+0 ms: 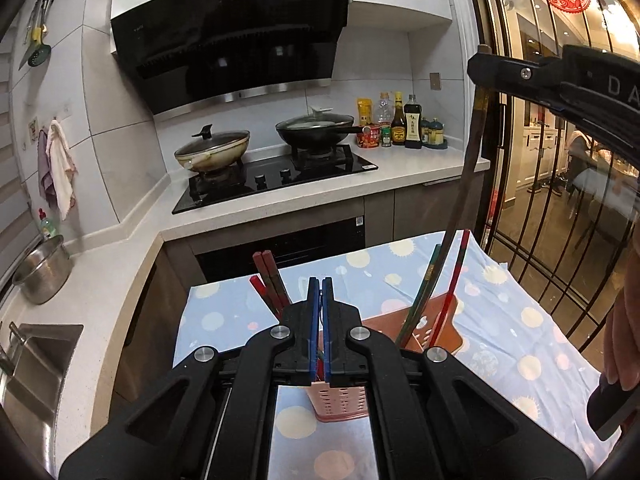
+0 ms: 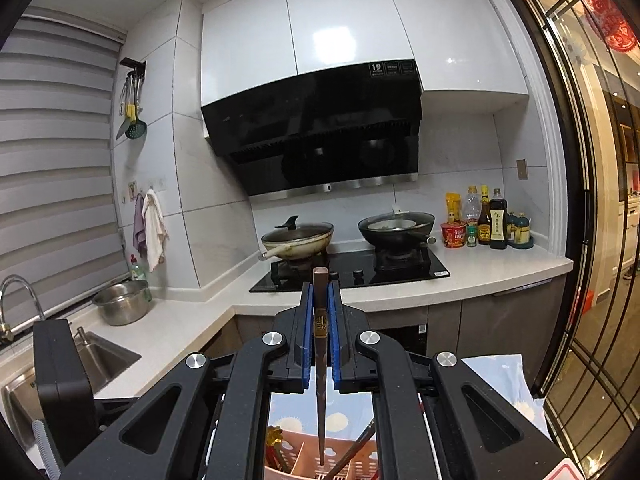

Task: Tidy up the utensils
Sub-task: 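Lift the spoon and chopstick and lower them into the pink holder, then open both tools to release the spoon and chopstick in the holder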

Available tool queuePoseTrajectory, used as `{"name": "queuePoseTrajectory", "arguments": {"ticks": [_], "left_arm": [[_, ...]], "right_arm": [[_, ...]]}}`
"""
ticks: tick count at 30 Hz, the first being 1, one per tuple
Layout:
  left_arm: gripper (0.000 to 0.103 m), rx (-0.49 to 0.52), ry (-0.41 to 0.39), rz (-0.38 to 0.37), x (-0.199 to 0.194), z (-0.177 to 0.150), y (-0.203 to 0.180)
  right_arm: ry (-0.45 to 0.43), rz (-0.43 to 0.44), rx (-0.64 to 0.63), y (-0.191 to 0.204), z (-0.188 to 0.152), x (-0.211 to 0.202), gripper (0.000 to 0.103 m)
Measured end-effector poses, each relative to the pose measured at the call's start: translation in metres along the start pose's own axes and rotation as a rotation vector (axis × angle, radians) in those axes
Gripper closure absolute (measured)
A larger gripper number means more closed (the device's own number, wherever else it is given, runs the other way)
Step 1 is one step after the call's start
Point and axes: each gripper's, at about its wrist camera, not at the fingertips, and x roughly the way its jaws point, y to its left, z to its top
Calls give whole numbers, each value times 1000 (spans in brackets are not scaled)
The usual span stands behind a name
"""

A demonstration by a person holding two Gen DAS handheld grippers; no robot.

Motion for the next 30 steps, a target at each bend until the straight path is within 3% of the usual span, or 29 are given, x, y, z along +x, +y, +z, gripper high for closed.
{"name": "queuePoseTrajectory", "arguments": {"ticks": [10,25,30], "left_arm": [[102,-30,80,-1,36,-24,7],[101,-48,102,10,48,-30,8],[99,-34,92,28,46,-30,4]], "right_arm": [[148,-8,-6,-2,-54,44,96],[252,-30,-27,-4,-84,64,96],[244,-39,-4,-11,-85,57,82]]}}
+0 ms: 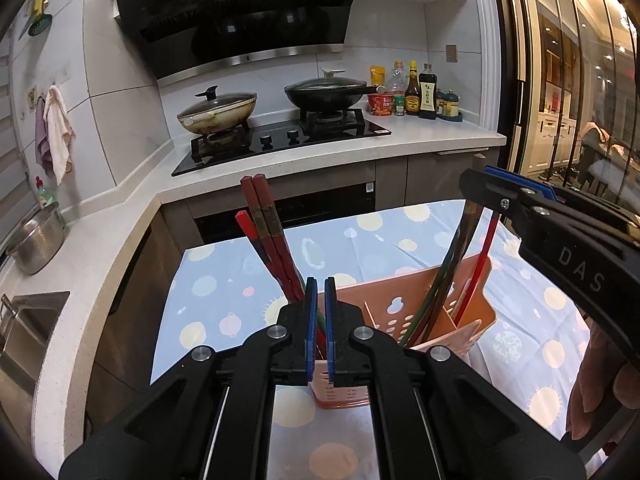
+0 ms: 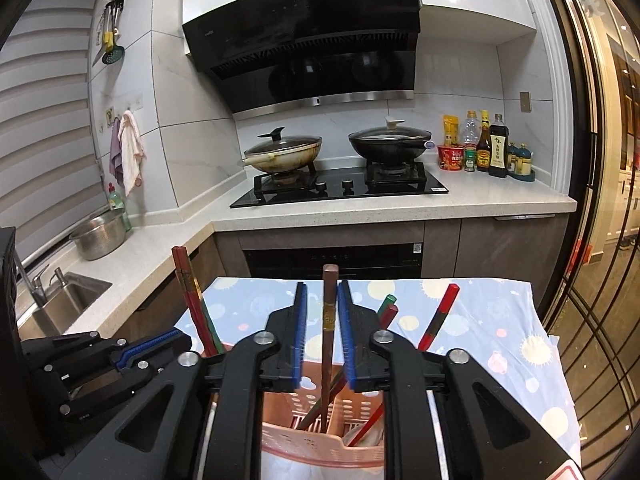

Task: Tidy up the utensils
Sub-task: 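Open both tools to release the spoon and chopstick in the holder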

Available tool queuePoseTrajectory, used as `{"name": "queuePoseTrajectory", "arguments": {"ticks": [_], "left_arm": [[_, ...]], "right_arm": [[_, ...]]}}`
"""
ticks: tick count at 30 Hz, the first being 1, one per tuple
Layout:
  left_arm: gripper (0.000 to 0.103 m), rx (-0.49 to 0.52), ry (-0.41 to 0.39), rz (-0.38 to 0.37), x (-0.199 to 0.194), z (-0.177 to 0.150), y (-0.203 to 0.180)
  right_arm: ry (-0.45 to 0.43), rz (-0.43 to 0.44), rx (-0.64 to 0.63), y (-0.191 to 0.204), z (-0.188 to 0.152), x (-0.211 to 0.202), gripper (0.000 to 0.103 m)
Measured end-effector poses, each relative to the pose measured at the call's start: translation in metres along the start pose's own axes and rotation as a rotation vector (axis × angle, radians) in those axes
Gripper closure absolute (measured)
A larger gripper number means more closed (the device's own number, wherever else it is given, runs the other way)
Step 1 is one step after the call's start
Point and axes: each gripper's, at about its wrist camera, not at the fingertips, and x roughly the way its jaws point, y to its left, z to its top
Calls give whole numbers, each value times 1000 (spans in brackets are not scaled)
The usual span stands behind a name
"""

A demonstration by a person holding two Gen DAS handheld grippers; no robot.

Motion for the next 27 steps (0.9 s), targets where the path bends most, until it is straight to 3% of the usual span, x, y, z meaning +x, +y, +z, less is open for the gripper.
{"name": "queuePoseTrajectory", "arguments": {"ticks": [2,4,16,24,27], "left_arm": [[83,0,-4,6,-1,0,-1],[73,2,-16,19,-4,0,-2],[68,11,-30,27,-15,0,-8],[52,-9,-40,30,-28,-11,-5],[47,-20,-39,31,-34,-19,-5]], "right_arm": [[-8,-3,1,-1,1,-4,80],[-11,-2,2,-2,1,-7,79],[-7,-3,-13,-1,-3,-20,78],[24,-18,-13,-3,-19,-33,72],[34,-26,-17,-4,-28,-40,64]]}}
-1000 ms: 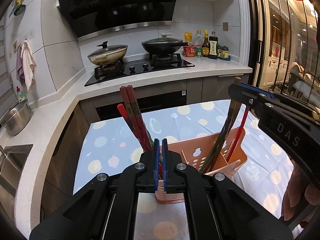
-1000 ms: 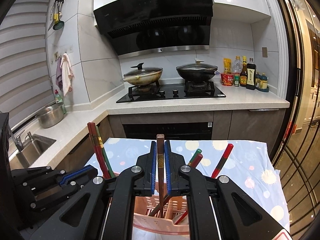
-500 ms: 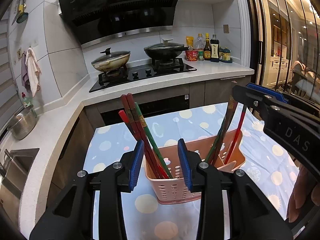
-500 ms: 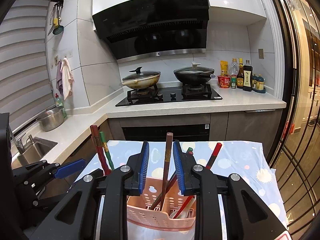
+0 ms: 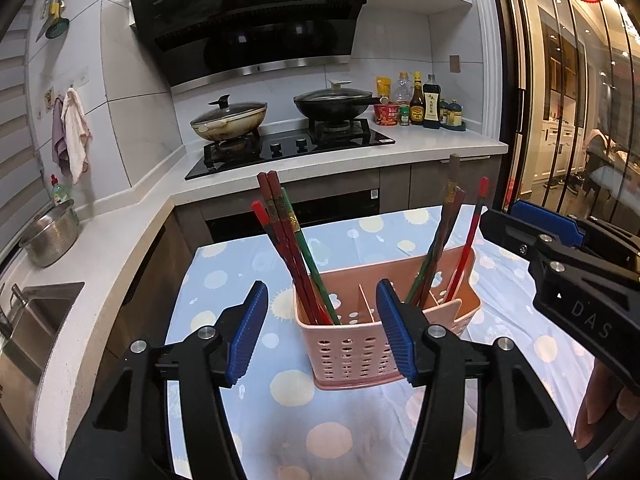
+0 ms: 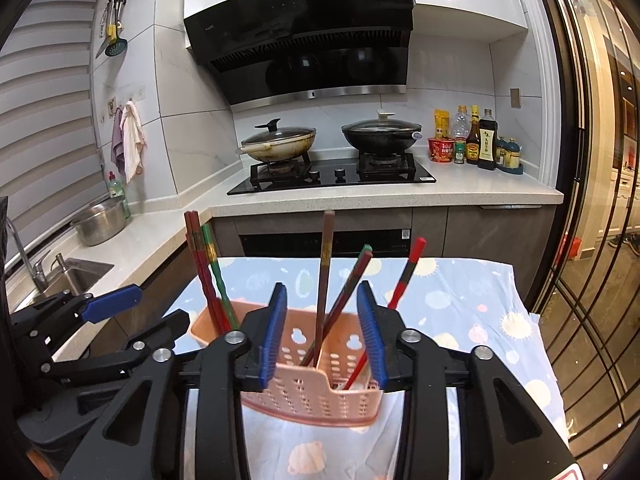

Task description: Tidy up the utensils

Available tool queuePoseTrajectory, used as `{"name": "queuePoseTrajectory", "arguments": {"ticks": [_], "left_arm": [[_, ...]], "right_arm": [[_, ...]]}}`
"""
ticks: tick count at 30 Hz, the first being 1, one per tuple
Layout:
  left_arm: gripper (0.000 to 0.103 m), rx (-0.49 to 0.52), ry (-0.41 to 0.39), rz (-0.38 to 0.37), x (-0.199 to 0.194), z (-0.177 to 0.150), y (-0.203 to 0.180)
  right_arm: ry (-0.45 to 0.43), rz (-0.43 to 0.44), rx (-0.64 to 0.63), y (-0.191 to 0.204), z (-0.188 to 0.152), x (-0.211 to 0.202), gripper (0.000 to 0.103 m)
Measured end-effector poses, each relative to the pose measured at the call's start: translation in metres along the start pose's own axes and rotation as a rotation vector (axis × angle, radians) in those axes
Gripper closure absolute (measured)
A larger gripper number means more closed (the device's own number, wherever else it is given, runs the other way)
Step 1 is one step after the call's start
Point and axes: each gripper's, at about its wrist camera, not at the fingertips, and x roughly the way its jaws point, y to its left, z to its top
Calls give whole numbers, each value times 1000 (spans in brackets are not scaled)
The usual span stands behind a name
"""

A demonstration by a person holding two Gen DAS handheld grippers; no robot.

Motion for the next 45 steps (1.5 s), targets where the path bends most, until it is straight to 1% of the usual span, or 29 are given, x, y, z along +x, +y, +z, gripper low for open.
{"name": "queuePoseTrajectory", "arguments": {"ticks": [5,9,11,13,17,20,24,26,29,32,33,34,39,45], "left_arm": [[33,-5,2,4,-11,-14,-3],[27,-14,7,7,-19,-25,-4],[22,-16,5,13,-24,-29,-4],[16,-19,-1,21,-29,-33,-5],[12,-21,-5,23,-39,-41,-6],[10,-26,0,19,-45,-50,-6],[10,-36,11,15,-50,-60,-6],[9,-43,18,18,-52,-65,-6],[7,-46,28,13,-56,-73,-6],[7,-44,31,14,-61,-82,-7],[7,-46,33,17,-62,-85,-7],[7,-50,35,18,-63,-88,-7],[7,-82,51,13,-68,-99,-2],[7,-94,48,23,-78,-107,-3]], "right_arm": [[18,-19,-27,4,-16,-10,62],[33,-23,-21,4,-29,-19,60],[36,-25,-14,4,-36,-24,53],[37,-35,-14,4,-43,-30,49],[25,-86,-38,7,-57,-44,42],[27,-100,-28,4,-66,-53,36],[52,-109,-1,-2,-76,-61,28],[62,-115,6,-4,-81,-65,18],[72,-109,16,-5,-89,-72,16],[66,-138,13,-4,-94,-80,15],[64,-149,9,-3,-95,-82,12],[63,-154,7,-3,-97,-84,7],[66,-158,40,-7,-106,-93,7],[65,-188,24,-4,-115,-101,7]]}}
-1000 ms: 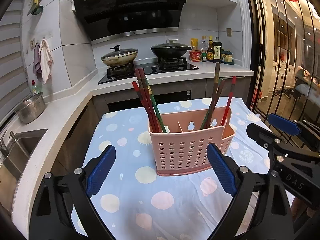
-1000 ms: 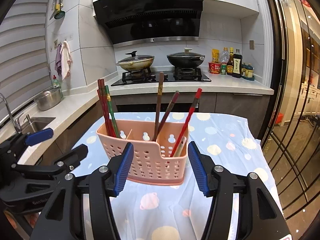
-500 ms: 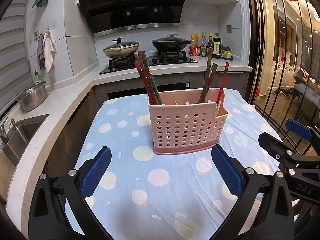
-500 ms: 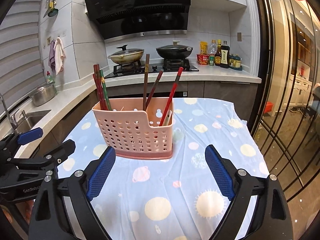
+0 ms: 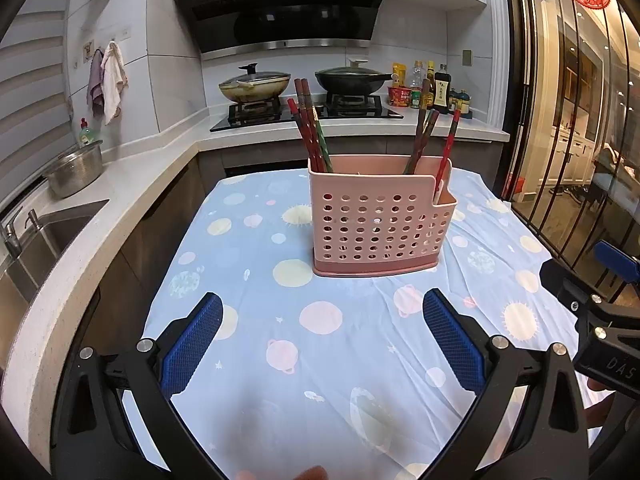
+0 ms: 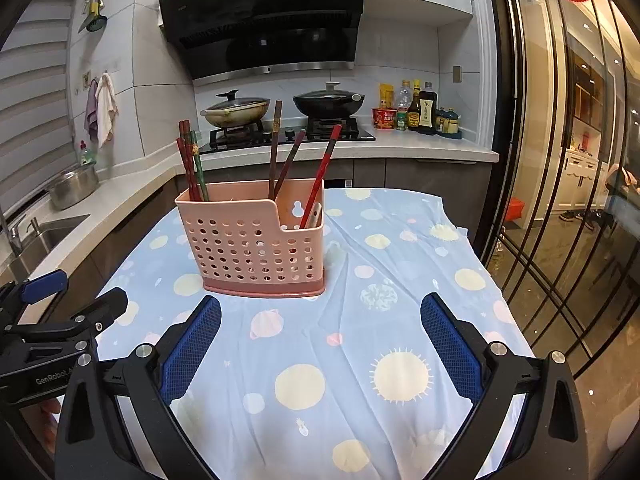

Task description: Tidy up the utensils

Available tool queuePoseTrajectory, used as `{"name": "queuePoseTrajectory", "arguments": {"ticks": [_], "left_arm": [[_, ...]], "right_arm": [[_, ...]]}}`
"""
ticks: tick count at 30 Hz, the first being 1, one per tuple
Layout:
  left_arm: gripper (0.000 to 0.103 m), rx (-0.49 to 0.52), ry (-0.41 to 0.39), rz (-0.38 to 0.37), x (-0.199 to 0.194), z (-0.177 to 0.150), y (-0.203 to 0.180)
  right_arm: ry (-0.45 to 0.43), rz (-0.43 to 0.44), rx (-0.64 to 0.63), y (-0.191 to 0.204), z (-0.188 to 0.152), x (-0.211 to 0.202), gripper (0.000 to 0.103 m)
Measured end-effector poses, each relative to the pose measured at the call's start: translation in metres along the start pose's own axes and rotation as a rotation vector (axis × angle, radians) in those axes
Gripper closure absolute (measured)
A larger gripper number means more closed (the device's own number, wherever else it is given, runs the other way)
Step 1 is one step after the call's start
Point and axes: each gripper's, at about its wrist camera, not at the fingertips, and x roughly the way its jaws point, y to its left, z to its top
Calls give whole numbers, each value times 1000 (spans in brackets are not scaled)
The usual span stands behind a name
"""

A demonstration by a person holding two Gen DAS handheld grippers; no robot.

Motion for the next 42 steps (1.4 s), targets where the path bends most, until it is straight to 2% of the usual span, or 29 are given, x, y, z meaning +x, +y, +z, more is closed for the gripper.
{"name": "queuePoseTrajectory", "arguments": {"ticks": [14,23,42], "left_arm": [[7,-34,18,-5,-2,-15,-4],[7,-25,-7,22,-8,-16,-10],[7,-29,-8,64,-12,-19,-10]], "right_arm": [[10,-19,-45,9,-16,-8,7],[3,-12,-24,5,-20,-12,7],[-1,-17,-11,-1,-23,-14,7]]}}
